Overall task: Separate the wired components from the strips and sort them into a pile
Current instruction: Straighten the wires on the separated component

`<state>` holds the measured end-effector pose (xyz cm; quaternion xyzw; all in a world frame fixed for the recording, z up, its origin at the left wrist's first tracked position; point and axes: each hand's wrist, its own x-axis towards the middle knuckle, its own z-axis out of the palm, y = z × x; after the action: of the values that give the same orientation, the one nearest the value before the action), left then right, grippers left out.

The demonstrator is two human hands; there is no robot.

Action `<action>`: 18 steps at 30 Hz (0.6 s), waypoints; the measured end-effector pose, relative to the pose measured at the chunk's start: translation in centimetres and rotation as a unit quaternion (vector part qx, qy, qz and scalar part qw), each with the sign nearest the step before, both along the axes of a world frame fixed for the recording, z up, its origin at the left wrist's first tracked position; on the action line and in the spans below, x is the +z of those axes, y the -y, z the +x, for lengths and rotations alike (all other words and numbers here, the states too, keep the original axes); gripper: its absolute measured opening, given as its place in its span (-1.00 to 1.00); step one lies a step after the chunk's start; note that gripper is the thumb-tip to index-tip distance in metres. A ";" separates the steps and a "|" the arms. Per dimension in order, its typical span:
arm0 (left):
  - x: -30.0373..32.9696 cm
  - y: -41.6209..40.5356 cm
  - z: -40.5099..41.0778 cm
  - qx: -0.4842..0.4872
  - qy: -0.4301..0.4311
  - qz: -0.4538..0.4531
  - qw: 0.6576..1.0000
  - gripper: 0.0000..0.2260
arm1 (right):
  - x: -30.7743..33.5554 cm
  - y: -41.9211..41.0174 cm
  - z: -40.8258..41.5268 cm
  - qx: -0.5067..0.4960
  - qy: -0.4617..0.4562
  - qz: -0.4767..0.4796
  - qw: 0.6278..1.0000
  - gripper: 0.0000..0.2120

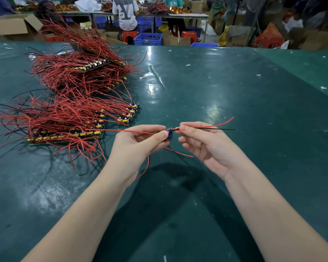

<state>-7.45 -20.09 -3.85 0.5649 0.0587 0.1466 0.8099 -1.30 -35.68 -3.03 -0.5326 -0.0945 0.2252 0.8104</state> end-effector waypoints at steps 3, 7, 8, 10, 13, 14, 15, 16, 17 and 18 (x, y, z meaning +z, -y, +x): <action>0.1 -0.1 0.0 -0.009 -0.006 -0.022 1.000 -0.84 | 0.3 0.2 0.1 0.010 0.003 0.002 1.000 -0.92; 0.3 -0.3 0.0 -0.034 -0.016 -0.074 0.997 -0.90 | 1.0 0.9 0.6 -0.003 0.053 0.019 0.998 -0.85; 0.4 -0.3 -0.1 -0.040 -0.020 -0.076 0.996 -0.91 | 1.2 1.0 0.6 -0.010 0.064 0.019 0.998 -0.84; 0.5 -0.3 -0.1 -0.050 -0.027 -0.077 0.995 -0.91 | 1.2 1.1 0.6 -0.036 0.085 0.008 0.996 -0.87; 0.6 -0.2 -0.1 -0.056 -0.029 -0.084 0.994 -0.91 | 0.9 0.9 0.5 -0.115 0.139 -0.053 0.982 -0.88; 0.6 -0.1 -0.1 -0.058 -0.025 -0.085 0.994 -0.91 | 0.8 0.8 0.4 -0.138 0.158 -0.072 0.975 -0.88; 0.7 -0.1 -0.2 -0.060 -0.020 -0.084 0.994 -0.91 | 0.7 0.7 0.3 -0.153 0.172 -0.086 0.969 -0.88; 0.6 -0.1 -0.2 -0.061 -0.017 -0.081 0.995 -0.91 | 0.7 0.7 0.3 -0.164 0.179 -0.096 0.965 -0.89; 0.6 -0.1 -0.2 -0.062 -0.017 -0.077 0.995 -0.91 | 0.7 0.7 0.2 -0.167 0.179 -0.101 0.964 -0.89; 0.6 -0.1 -0.2 -0.061 -0.020 -0.075 0.995 -0.91 | 0.7 0.8 0.2 -0.162 0.171 -0.102 0.967 -0.89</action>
<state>-7.68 -20.02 -3.20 0.5083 0.0509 0.0806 0.8559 -1.06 -36.46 -2.32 -0.6509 -0.1205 0.0052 0.7495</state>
